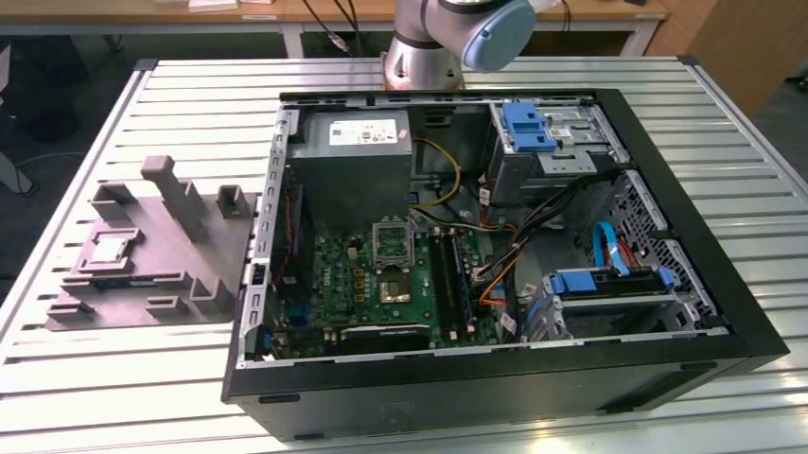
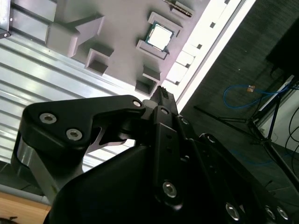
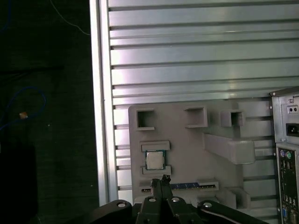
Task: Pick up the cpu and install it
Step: 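Pick up the cpu and move it towards the insertion slot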
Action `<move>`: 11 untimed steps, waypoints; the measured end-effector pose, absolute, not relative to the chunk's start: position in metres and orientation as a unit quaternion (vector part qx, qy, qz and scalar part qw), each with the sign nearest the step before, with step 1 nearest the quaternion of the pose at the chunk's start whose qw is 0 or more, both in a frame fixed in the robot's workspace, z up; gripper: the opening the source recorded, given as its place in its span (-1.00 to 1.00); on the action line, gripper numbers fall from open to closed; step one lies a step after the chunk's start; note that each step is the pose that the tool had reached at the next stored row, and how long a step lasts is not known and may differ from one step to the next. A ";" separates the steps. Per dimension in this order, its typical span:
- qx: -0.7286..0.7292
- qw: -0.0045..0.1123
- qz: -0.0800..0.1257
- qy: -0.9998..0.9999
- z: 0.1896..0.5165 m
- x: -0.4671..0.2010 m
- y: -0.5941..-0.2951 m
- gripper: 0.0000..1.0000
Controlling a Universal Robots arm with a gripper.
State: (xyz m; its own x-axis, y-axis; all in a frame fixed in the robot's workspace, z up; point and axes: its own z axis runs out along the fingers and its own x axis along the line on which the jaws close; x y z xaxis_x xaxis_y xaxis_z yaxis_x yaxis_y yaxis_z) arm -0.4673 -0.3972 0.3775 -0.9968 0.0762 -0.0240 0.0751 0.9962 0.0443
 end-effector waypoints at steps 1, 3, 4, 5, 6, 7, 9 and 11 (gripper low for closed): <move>0.038 0.013 0.022 0.999 0.377 -0.467 -0.397 -0.79; 0.038 0.013 0.022 0.999 0.377 -0.467 -0.397 -0.79; 0.038 0.013 0.022 0.999 0.377 -0.467 -0.397 -0.79; 0.038 0.013 0.022 0.999 0.377 -0.467 -0.397 -0.79; 0.038 0.013 0.022 0.999 0.377 -0.467 -0.397 -0.79; 0.038 0.013 0.022 0.999 0.377 -0.467 -0.397 -0.79; 0.038 0.013 0.022 0.999 0.377 -0.467 -0.397 -0.79; 0.038 0.013 0.022 0.999 0.377 -0.467 -0.397 -0.77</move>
